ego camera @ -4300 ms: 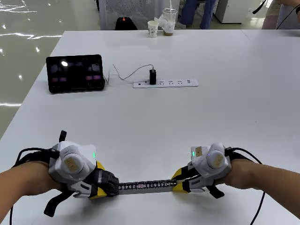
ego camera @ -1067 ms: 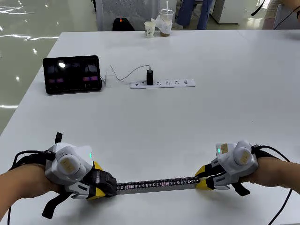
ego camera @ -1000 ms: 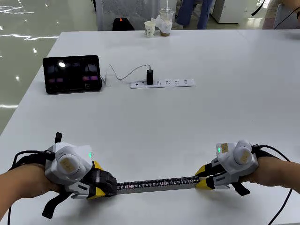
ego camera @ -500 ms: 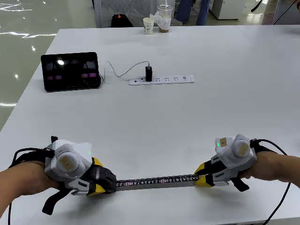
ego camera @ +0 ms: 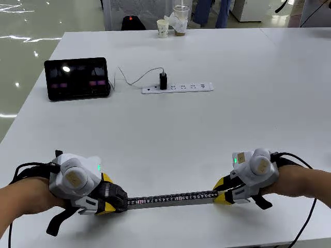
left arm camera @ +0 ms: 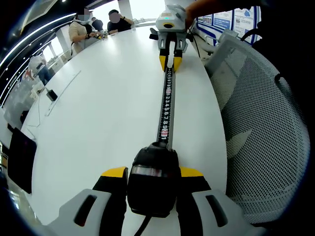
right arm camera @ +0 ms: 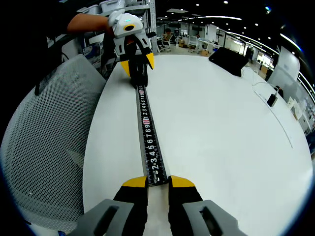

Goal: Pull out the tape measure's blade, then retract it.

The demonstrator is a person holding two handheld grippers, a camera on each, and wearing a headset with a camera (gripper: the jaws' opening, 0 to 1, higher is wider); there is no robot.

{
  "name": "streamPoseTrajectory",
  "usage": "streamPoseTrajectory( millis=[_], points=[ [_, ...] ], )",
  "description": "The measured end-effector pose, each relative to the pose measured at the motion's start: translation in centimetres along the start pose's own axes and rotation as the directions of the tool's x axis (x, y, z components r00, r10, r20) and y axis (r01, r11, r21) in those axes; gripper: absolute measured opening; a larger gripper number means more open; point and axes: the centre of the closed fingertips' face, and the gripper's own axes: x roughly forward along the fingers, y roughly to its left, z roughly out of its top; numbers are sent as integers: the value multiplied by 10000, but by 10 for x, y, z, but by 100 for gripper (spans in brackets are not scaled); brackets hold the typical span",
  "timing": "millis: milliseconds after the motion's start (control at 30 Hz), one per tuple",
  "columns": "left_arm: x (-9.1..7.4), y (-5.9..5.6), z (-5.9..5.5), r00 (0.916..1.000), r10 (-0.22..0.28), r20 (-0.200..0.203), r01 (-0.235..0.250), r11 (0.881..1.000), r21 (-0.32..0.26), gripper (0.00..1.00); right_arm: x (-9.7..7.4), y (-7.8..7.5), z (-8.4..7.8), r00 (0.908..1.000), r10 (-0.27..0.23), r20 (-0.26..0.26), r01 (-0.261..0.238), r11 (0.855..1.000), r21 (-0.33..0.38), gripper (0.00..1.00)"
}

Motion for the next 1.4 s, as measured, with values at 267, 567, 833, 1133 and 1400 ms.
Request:
streamPoseTrajectory(
  millis=[267,567,833,1133,1400],
  points=[
    [0,1,-1,9997,37,-234,-40,9999,-105,34,1,-3,0,9983,-241,-527,225,9993,-298,14],
    [-7,6,2,9998,177,7,-175,9952,-958,51,-6,-4,13,9974,-706,-164,705,9975,-44,20],
    [-14,10,3,9985,419,341,-350,9827,-1818,61,-20,-11,16,9914,-1288,208,1276,9904,540,27],
    [-20,9,-3,9942,763,756,-498,9510,-3051,70,-39,-19,9,9680,-2391,768,2194,9539,2048,35],
    [-25,17,-10,9819,1626,969,-1121,9121,-3944,69,-56,-21,-2,9461,-3087,975,2693,9177,2920,44]
  ],
)
